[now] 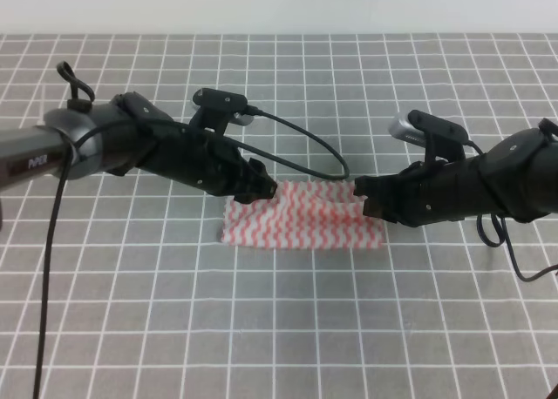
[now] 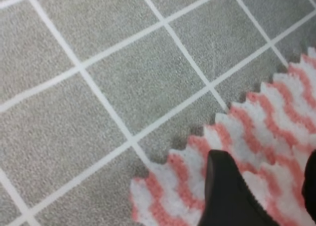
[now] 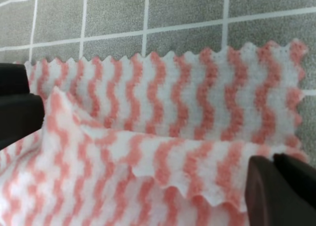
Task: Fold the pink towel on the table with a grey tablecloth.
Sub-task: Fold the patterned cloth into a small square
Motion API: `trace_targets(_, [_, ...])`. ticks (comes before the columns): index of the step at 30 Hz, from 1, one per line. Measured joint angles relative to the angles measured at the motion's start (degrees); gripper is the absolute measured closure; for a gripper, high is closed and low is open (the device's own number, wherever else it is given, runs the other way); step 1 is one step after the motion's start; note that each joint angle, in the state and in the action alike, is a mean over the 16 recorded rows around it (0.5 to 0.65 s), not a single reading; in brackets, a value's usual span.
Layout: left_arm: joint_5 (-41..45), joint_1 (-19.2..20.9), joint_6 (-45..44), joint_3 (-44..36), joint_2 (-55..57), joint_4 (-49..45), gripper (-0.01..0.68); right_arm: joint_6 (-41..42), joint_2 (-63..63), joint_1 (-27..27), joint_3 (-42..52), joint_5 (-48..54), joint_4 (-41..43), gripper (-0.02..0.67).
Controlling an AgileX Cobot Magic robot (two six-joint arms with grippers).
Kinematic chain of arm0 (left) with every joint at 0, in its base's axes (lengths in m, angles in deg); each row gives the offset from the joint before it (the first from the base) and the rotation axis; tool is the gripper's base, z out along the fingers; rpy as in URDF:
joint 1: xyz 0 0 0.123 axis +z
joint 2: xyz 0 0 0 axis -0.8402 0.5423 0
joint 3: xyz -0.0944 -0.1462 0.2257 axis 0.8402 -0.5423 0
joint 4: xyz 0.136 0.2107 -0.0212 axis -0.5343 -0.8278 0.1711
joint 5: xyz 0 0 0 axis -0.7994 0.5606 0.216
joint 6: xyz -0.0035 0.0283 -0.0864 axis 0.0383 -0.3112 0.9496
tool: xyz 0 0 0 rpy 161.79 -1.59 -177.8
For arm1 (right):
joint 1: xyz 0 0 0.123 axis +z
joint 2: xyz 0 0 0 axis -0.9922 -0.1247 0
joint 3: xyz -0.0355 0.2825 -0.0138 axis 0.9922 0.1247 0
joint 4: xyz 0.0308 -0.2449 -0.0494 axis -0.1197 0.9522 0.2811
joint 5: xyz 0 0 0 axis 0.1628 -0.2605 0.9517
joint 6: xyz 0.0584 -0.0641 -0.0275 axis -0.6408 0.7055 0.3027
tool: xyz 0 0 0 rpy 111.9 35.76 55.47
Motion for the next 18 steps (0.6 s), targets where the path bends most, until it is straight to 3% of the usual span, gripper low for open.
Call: trace_targets(18, [0.3,0.0,1.0,0.0,0.0,-3.0,0.430,0.0,-0.1,0.0,0.0,0.1,0.0,0.662])
